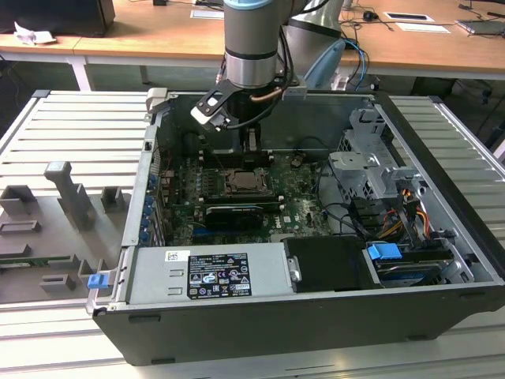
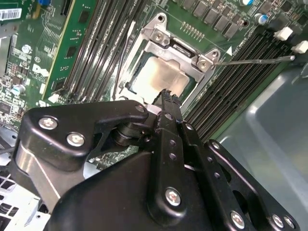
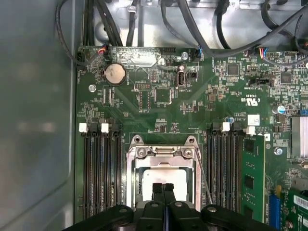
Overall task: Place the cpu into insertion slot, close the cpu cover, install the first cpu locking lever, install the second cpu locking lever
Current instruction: 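Close the cpu cover, then install the first cpu locking lever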
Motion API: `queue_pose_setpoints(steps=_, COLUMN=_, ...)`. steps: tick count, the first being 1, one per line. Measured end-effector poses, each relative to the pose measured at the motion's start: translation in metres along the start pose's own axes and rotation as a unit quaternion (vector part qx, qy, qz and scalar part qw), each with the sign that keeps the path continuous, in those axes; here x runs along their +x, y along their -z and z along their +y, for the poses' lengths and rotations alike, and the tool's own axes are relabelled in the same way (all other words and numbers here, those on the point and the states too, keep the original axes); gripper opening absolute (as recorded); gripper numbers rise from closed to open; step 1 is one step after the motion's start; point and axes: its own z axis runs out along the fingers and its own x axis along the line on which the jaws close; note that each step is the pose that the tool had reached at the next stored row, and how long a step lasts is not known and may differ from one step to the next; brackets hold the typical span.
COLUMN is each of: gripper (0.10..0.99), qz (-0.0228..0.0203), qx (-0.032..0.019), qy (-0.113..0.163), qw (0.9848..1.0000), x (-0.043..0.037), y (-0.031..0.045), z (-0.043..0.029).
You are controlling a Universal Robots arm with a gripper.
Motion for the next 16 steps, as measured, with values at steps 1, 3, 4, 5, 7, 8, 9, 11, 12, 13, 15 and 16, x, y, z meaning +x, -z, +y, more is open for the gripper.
queue_pose_setpoints(steps=1, gripper=0.106, qz=0.0, qx=0.0, qy=0.0, qw=1.0, x=0.0, y=0.0, z=-0.0007)
queue_pose_setpoints(steps=3, gripper=0.106, qz=0.0, qx=0.0, qy=0.0, qw=1.0, x=0.0, y=0.0001, z=-0.0029)
queue_pose_setpoints(steps=4, gripper=0.106, qz=0.0, qx=0.0, qy=0.0, qw=1.0, x=0.0, y=0.0002, z=-0.0037)
queue_pose_setpoints(steps=5, gripper=0.106, qz=0.0, qx=0.0, qy=0.0, qw=1.0, x=0.0, y=0.0002, z=-0.0038)
queue_pose_setpoints(steps=7, gripper=0.106, qz=0.0, qx=0.0, qy=0.0, qw=1.0, x=-0.0001, y=0.0042, z=-0.0037)
queue_pose_setpoints(steps=8, gripper=0.106, qz=-0.0001, qx=0.0, qy=0.0, qw=1.0, x=-0.0002, y=0.0062, z=-0.0036)
queue_pose_setpoints(steps=9, gripper=0.106, qz=0.0, qx=0.0, qy=0.0, qw=1.0, x=-0.0002, y=0.0092, z=-0.0035)
queue_pose_setpoints(steps=11, gripper=0.106, qz=0.0, qx=0.0, qy=0.0, qw=1.0, x=-0.0005, y=0.0154, z=-0.0032)
queue_pose_setpoints(steps=12, gripper=0.106, qz=0.0, qx=0.0, qy=0.0, qw=1.0, x=-0.0005, y=0.0178, z=-0.0031)
queue_pose_setpoints(steps=13, gripper=0.106, qz=0.0, qx=0.0, qy=0.0, qw=1.0, x=-0.0006, y=0.0192, z=-0.003)
queue_pose_setpoints(steps=15, gripper=0.106, qz=0.0, qx=0.0, qy=0.0, qw=1.0, x=-0.0006, y=0.022, z=-0.0029)
queue_pose_setpoints(steps=16, gripper=0.106, qz=0.0001, qx=-0.0001, qy=0.0, qw=1.0, x=-0.0006, y=0.0222, z=-0.0029)
